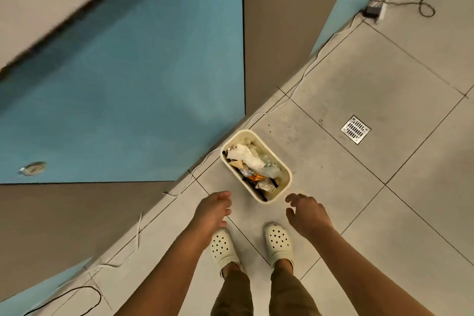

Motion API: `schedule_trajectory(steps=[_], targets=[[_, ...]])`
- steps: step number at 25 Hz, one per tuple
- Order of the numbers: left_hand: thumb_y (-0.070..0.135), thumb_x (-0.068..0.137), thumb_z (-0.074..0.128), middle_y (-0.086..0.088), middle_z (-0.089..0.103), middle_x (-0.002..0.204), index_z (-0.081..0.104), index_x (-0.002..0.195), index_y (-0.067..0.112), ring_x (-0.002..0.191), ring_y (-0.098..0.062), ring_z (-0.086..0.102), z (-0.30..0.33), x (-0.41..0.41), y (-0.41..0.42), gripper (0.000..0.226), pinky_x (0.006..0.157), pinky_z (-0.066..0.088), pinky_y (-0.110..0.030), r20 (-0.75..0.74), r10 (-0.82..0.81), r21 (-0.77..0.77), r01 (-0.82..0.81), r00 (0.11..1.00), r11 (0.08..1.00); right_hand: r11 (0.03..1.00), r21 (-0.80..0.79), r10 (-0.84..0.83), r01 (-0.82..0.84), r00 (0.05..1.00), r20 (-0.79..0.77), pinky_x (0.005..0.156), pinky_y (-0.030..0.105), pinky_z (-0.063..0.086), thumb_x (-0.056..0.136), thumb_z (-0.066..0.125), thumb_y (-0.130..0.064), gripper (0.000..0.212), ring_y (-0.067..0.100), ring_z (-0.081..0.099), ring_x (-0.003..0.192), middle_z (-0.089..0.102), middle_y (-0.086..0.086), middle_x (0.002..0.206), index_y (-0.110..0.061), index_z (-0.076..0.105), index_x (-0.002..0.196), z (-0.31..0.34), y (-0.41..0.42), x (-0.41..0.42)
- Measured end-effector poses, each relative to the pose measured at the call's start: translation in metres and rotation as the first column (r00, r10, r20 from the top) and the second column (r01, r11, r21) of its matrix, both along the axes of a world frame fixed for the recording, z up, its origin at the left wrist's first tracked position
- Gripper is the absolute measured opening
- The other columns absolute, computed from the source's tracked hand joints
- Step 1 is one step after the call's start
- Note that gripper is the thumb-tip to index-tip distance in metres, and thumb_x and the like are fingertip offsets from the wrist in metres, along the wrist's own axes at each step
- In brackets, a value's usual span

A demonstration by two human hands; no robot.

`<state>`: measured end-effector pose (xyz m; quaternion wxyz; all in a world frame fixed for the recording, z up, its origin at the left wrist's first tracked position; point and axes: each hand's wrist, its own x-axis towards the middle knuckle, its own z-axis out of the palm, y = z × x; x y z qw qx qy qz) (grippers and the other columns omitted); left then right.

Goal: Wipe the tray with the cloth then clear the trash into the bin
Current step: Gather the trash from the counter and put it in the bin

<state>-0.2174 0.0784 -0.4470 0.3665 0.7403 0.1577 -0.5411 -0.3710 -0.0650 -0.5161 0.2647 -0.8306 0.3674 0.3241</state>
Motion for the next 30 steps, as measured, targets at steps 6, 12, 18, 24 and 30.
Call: schedule_trajectory(steps=[6,12,18,24,30], targets=[[0.014,0.093,0.050,0.005,0.059,0.092,0.059,0.099,0.024,0.084,-0.013,0.057,0.155,0.009,-0.009,0.014,0.066,0.043,-0.026,0.178,0.198,-0.172,-0.168,0.964,0.971,0.989,0.117,-0.112,0.086,0.963,0.246,0.092,0.031,0.047,0.088,0.048,-0.024,0.034,0.026,0.058,0.108,0.061,0.003,0.119,-0.026,0.055,0.121,0.167,0.001,0.048],[0.012,0.094,0.049,0.007,0.057,0.090,0.057,0.108,0.020,0.077,-0.009,0.056,0.283,0.006,-0.026,0.018,0.062,0.043,-0.022,0.306,0.279,-0.386,-0.149,0.910,0.910,0.970,0.228,-0.207,0.080,0.762,0.613,0.076,0.023,0.045,0.088,0.053,-0.014,0.023,0.017,0.059,0.083,0.063,0.001,0.095,-0.016,0.063,0.108,0.319,-0.016,0.091],[0.016,0.094,0.049,0.007,0.057,0.095,0.056,0.113,0.021,0.080,-0.009,0.056,0.378,0.035,-0.025,0.021,0.063,0.044,-0.023,0.462,0.384,-0.474,-0.144,0.800,0.869,0.989,0.126,-0.035,-0.081,0.693,0.720,0.070,0.023,0.045,0.088,0.054,-0.016,0.024,0.011,0.056,0.074,0.059,-0.003,0.094,-0.017,0.061,0.111,0.426,-0.039,0.138],[0.015,0.092,0.049,0.009,0.060,0.099,0.058,0.101,0.027,0.088,-0.014,0.059,0.451,0.085,-0.001,0.018,0.068,0.046,-0.024,0.542,0.449,-0.547,-0.108,0.711,0.830,0.970,0.110,0.037,-0.216,0.580,0.814,0.060,0.020,0.041,0.089,0.051,-0.016,0.016,0.006,0.051,0.064,0.060,-0.004,0.091,-0.021,0.062,0.100,0.494,-0.013,0.204],[0.015,0.092,0.050,0.003,0.059,0.096,0.059,0.105,0.021,0.083,-0.012,0.059,0.464,0.166,0.071,0.018,0.063,0.047,-0.023,0.586,0.509,-0.554,-0.147,0.631,0.820,0.954,0.147,0.017,-0.261,0.537,0.843,0.058,0.014,0.038,0.088,0.052,-0.015,0.016,0.008,0.051,0.066,0.054,-0.011,0.076,-0.020,0.062,0.099,0.513,0.041,0.292]])
